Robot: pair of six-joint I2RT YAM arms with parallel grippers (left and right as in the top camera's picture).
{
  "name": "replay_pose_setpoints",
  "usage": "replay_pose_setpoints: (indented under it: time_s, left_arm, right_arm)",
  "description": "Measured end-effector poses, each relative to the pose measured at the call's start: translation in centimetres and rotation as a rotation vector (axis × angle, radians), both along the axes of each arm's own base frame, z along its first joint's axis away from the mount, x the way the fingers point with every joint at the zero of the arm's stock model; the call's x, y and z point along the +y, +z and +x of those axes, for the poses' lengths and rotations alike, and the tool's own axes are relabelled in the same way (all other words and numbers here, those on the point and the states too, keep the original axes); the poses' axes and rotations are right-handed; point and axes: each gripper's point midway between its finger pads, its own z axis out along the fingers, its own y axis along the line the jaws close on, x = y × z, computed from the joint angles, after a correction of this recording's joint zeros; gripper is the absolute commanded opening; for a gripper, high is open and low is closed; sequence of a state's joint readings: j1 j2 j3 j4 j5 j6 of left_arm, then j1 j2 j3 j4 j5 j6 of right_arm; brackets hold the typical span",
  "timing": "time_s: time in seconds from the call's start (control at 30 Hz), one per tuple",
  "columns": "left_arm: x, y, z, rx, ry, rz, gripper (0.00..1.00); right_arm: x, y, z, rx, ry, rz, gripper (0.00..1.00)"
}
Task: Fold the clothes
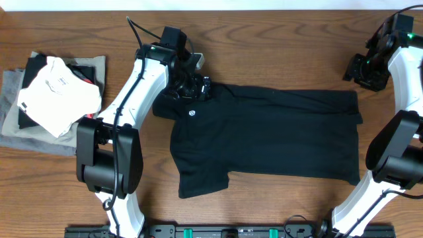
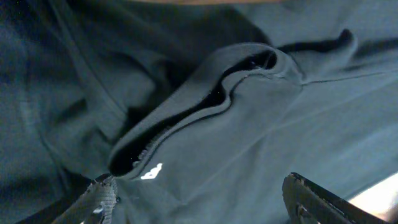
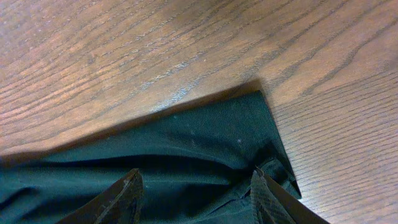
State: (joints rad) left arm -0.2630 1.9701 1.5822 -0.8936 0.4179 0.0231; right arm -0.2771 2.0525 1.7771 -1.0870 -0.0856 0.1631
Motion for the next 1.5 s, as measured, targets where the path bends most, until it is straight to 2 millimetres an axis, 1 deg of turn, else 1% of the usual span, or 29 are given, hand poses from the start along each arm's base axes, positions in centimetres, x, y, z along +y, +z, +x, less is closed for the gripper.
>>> replay_pose_setpoints:
  time_s: [0.07,0.17,0.3,0.37,0.5,0.63,0.77,0.83,0.93,1.0,1.03,1.17,1.27,1.37,1.5]
  left_arm:
    - [0.4,-0.6,0.0,0.009,0.005,0.029,0.87]
    - [1.1,-2.0,-0.2,0.038,0.011,0.072,0.85]
    - [1.6,-3.7,-0.2,0.065,0.011,0.110,0.81]
    - [1.7,-4.2,-0.2,0.071,0.007,0.119,0.80]
    - [1.9,-4.9,-0.2,0.083,0.005,0.133,0.77]
    - [1.9,-5.3,-0.1,0.086,0.005,0.138,0.66]
    - [1.9,-5.4,-0.1,0.084,-0.002,0.139,0.62]
    - [1.9,-5.4,-0.1,0.085,0.000,0.139,0.52]
    - [1.9,-5.4,-0.1,0.085,-0.002,0.139,0.29]
    - [1.9,-5.4,-0.1,0.084,-0.004,0.139,0.11]
    - [1.9,-5.4,-0.1,0.084,-0.005,0.139,0.06]
    - [2.0,-5.4,-0.3,0.089,-0.010,0.142,0.06]
    - [2.1,-5.4,-0.9,0.116,-0.011,0.149,0.06]
    - [2.3,-5.5,-1.7,0.148,-0.013,0.157,0.06]
    - [2.7,-5.4,-3.5,0.222,-0.019,0.172,0.06]
  right_arm:
    - [0.0,0.0,0.0,0.000,0.000,0.000,0.54]
    - [0.0,0.0,0.0,0.000,0.000,0.000,0.54]
    - [0.0,0.0,0.0,0.001,0.000,0.001,0.54]
    - [0.0,0.0,0.0,0.001,0.000,0.000,0.54]
    - [0.0,0.0,0.0,0.002,0.000,0.001,0.54]
    - [0.0,0.0,-0.1,0.006,0.000,0.002,0.54]
    - [0.1,0.0,-0.2,0.008,0.000,0.002,0.54]
    - [0.1,0.0,-0.2,0.008,0.000,0.002,0.54]
    - [0.1,-0.1,-0.2,0.010,0.000,0.003,0.54]
    - [0.1,-0.1,-0.3,0.012,0.000,0.003,0.54]
    - [0.1,-0.1,-0.3,0.012,0.000,0.003,0.54]
    - [0.1,-0.1,-0.4,0.016,0.000,0.004,0.54]
    - [0.1,-0.1,-0.4,0.018,0.000,0.005,0.53]
    - [0.1,-0.1,-0.4,0.019,0.000,0.005,0.53]
    - [0.1,-0.1,-0.5,0.019,0.000,0.005,0.54]
